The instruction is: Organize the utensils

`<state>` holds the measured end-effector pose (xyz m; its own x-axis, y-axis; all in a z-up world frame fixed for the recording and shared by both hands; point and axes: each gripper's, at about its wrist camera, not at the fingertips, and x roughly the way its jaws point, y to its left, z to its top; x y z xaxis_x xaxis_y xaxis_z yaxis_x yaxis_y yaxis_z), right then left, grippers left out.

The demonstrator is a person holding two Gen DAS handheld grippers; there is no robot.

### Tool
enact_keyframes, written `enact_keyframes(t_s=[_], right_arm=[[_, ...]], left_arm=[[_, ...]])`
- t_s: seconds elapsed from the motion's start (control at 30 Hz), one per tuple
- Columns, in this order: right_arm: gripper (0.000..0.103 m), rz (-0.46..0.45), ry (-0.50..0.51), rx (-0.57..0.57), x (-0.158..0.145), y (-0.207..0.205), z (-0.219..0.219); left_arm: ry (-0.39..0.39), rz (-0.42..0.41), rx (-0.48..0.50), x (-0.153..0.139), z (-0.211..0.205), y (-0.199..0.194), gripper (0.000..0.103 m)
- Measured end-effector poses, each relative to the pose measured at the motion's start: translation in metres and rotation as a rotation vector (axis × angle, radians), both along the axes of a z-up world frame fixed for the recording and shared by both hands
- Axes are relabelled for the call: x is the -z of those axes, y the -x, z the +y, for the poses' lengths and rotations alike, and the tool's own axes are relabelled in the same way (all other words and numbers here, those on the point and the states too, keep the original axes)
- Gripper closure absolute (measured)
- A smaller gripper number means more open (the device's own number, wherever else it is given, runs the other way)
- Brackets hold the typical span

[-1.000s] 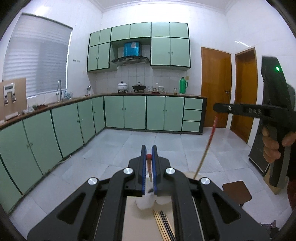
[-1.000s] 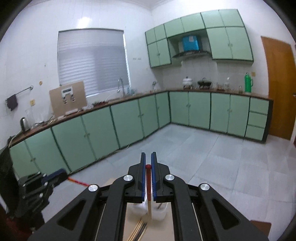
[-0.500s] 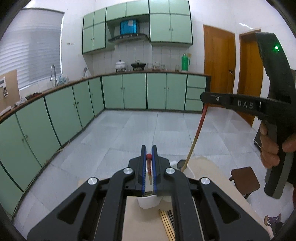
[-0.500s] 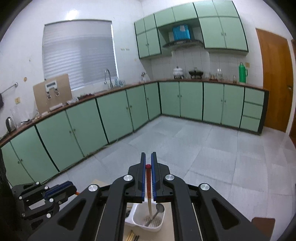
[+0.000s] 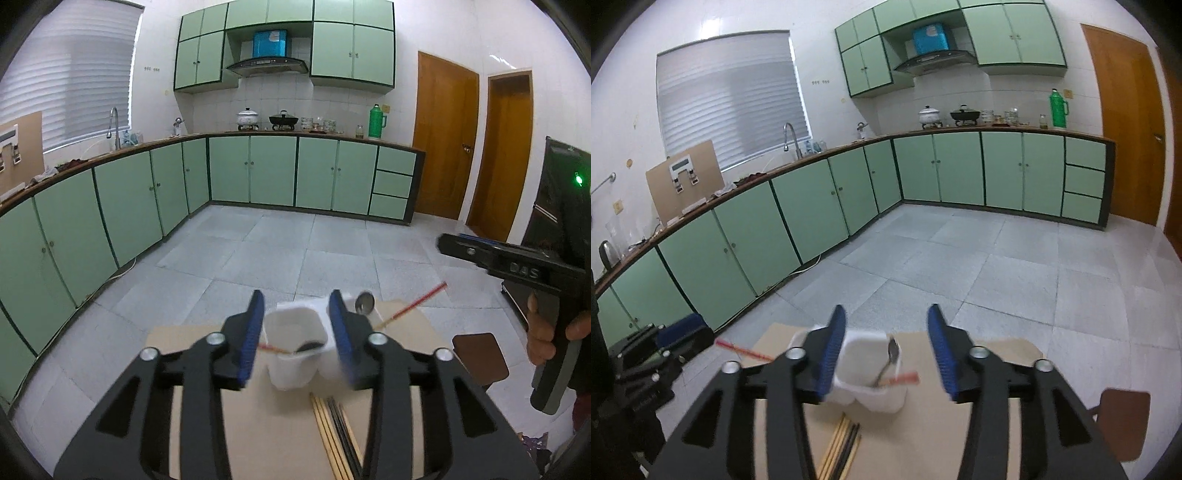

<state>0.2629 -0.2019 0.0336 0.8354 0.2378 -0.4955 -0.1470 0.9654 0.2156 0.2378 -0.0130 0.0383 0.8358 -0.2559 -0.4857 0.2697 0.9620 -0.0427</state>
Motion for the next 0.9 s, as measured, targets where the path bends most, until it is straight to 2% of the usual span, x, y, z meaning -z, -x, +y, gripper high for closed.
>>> enact_keyframes(t_s=[0.07, 0.17, 0.27, 0.53, 0.63, 0.9], right_arm=[[0.043, 0.011, -0.014, 0.011, 0.01, 0.02, -0.006], [0.037, 0.026, -0.032, 0.024, 0.028, 0.051, -0.012], [0.035, 0.056, -0.052, 0.031, 0.05, 0.08, -0.014], [0.035, 0.195, -0.056, 0.045, 0.119, 0.134, 0.006], [0.035, 0.235, -0.009, 0.038, 0.144, 0.152, 0.02], [0.035, 0.35, 0.028, -0.037, 0.19, 0.177, 0.065]], left_arm=[[-0.01, 0.004, -0.008, 0.008, 0.004, 0.016, 0.06], [-0.007, 0.033, -0.013, 0.028, 0.008, 0.045, 0.054], [-0.013, 0.079, -0.027, 0.053, 0.012, 0.069, 0.051], [-0.038, 0.235, -0.047, 0.13, 0.022, 0.12, 0.049], [-0.061, 0.286, -0.058, 0.155, 0.029, 0.132, 0.048], [-0.103, 0.396, -0.075, 0.203, 0.04, 0.156, 0.044]])
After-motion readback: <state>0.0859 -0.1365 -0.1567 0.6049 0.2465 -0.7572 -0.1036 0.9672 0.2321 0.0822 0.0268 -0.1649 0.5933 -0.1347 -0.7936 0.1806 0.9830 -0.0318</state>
